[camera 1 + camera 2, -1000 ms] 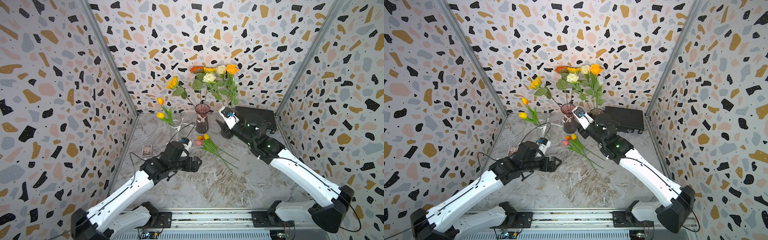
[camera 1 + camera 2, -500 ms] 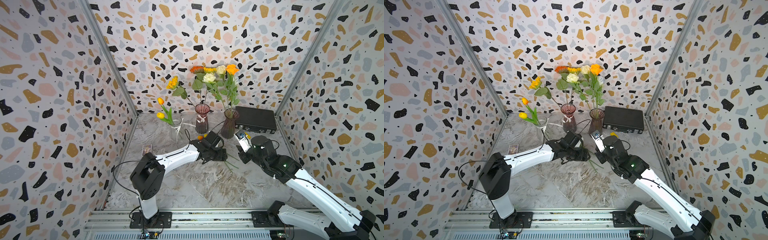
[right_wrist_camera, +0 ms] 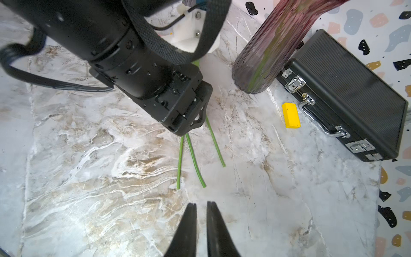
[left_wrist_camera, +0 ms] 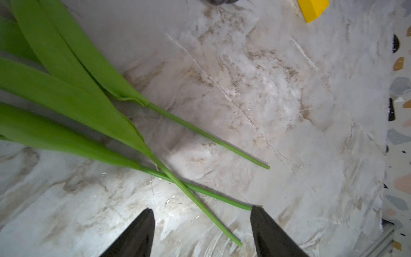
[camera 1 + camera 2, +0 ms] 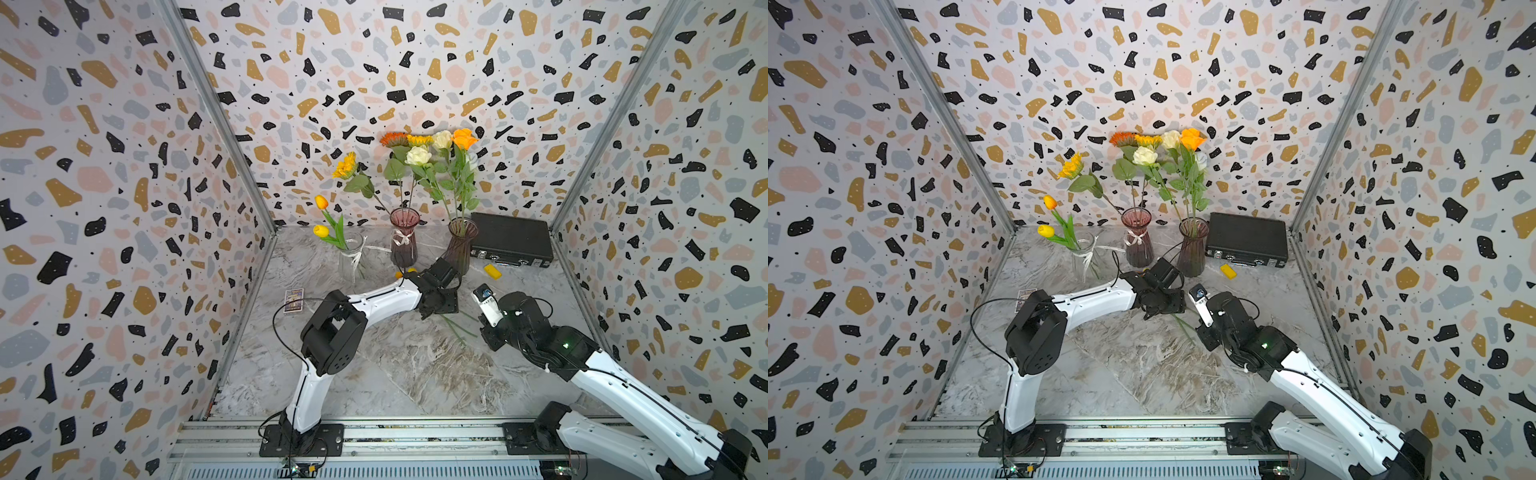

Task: Arrange the flowers in different vases according to their variety
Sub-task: Pick up the flower at the center of the board.

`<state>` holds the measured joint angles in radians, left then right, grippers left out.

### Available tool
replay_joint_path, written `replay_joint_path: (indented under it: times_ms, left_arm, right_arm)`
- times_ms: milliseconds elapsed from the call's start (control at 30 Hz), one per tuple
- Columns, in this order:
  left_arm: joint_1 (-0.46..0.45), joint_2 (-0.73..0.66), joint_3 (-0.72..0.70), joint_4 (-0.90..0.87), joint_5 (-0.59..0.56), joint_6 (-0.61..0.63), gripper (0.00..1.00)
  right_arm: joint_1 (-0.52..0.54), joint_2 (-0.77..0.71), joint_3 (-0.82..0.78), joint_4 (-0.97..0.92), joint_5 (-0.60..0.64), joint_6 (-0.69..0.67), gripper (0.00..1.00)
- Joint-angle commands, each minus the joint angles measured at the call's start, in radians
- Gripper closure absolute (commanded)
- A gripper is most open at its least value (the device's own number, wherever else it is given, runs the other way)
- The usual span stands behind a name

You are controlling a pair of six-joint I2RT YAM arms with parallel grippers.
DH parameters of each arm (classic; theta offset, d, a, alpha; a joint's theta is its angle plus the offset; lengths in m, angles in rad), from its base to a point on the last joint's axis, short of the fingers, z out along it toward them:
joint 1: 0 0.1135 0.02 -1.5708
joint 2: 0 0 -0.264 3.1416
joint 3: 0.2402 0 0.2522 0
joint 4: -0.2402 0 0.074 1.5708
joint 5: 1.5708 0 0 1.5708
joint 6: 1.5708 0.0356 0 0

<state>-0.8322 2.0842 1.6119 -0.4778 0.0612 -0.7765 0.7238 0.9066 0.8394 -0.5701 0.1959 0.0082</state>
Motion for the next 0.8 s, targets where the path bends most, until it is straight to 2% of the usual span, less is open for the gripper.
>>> replay_joint_path:
  times_ms: [0,767]
  left_arm:
    - [-0.001,0.008,0.043,-0.058,-0.075,-0.012,0.28]
    - [0.061,0.076,0.020,0.104,-0.035,-0.053,0.29]
  right_arm:
    - [0.000,-0.016,-0.007,-0.001,0.002,-0.013,0.86]
    - [-0.001,0.030,-0.023,0.016,-0.003,-0.034,0.90]
